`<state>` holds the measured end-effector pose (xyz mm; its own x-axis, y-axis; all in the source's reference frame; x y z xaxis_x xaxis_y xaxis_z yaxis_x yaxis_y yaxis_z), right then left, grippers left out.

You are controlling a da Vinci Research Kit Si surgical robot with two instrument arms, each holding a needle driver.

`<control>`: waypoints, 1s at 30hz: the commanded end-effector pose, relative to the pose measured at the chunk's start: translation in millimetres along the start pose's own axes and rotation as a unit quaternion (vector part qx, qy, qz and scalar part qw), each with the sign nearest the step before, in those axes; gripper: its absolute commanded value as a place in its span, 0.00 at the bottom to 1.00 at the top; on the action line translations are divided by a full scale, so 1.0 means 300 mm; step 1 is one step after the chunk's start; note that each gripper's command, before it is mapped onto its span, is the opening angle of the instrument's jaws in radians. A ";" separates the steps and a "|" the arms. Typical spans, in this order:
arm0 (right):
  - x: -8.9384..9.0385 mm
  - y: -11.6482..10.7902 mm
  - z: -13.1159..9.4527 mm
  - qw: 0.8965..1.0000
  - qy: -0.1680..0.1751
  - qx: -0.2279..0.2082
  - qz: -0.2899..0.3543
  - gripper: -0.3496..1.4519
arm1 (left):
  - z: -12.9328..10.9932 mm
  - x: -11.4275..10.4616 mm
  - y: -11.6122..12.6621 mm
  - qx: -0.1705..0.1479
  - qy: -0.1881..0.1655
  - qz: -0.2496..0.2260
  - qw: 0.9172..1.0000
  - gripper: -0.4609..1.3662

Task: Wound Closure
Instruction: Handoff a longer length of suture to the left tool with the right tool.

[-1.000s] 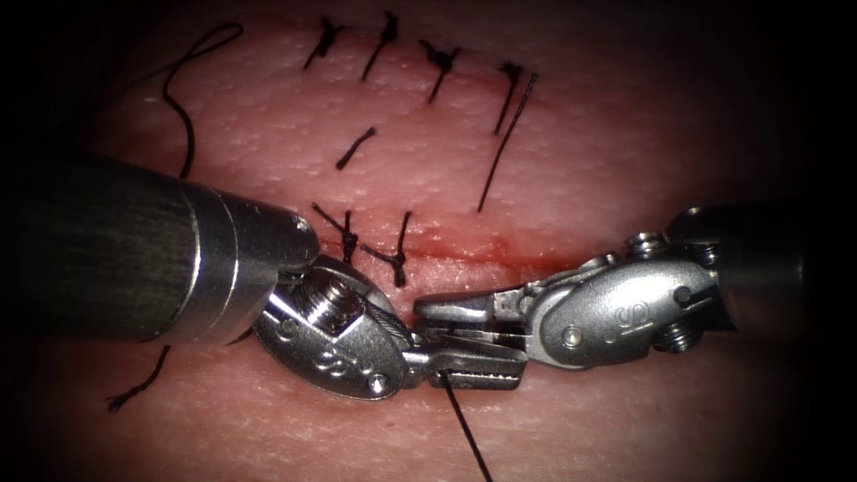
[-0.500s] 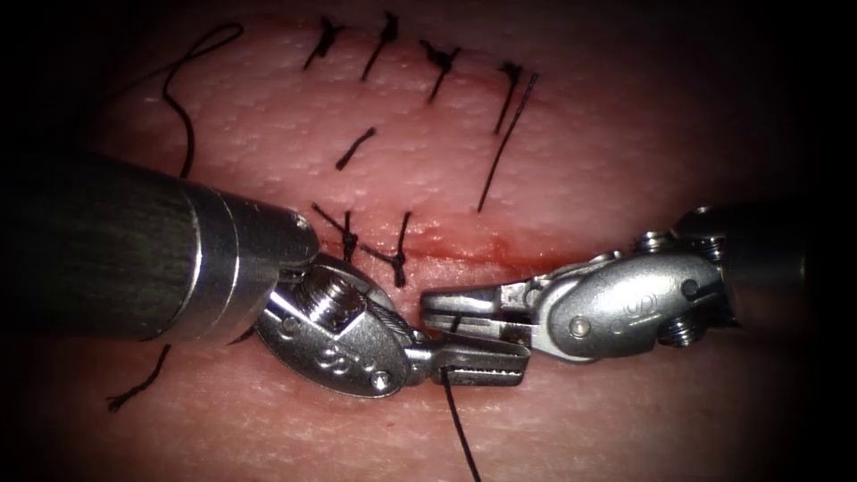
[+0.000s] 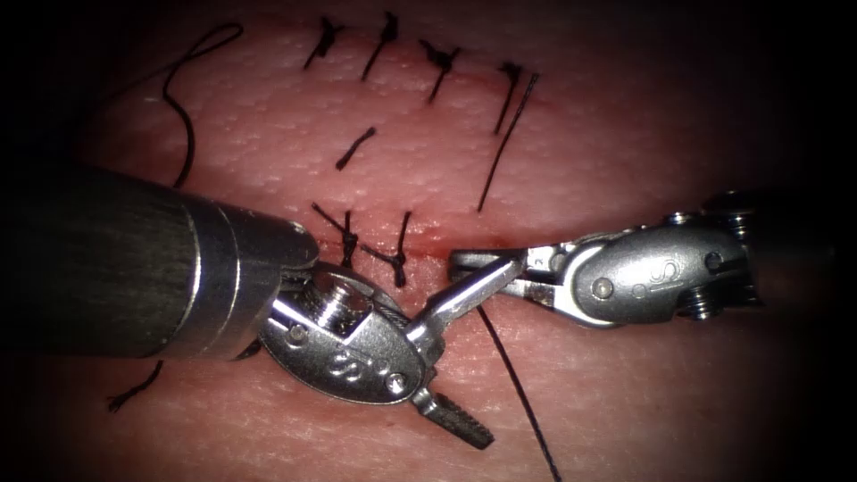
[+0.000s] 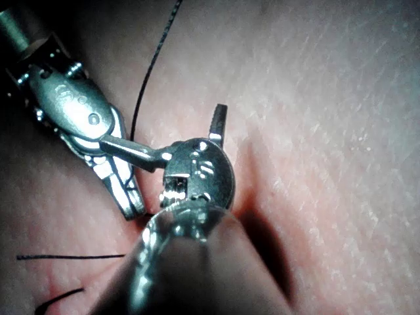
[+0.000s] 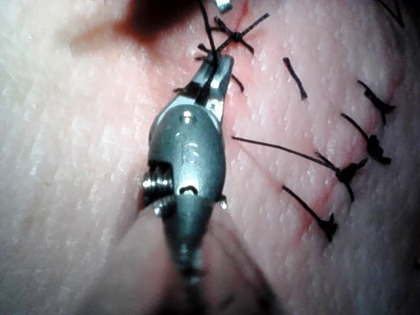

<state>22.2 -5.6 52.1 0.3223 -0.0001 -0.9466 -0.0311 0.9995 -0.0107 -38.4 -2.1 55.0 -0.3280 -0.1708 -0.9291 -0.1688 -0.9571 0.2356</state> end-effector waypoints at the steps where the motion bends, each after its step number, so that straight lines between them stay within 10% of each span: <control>1: -0.0015 0.0014 -0.0001 1.000 -0.007 -0.004 0.001 0.00 | 0.0001 0.0010 0.0001 0.003 0.007 0.004 1.000 0.98; 15: -0.0206 0.0163 0.0079 0.999 -0.042 -0.003 0.003 0.00 | 0.0043 0.0064 0.0012 0.027 0.015 0.029 0.999 0.97; 30: -0.0281 0.0167 0.0170 0.998 -0.055 0.013 0.025 0.00 | 0.0113 0.0092 0.0076 0.028 0.017 0.073 0.997 0.84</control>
<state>24.1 -0.4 61.8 0.4228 0.0567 -0.9045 -0.0268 0.9984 0.0500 -42.9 -4.2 53.9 -0.3222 -0.3201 -0.8909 -0.1742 -0.9050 0.3881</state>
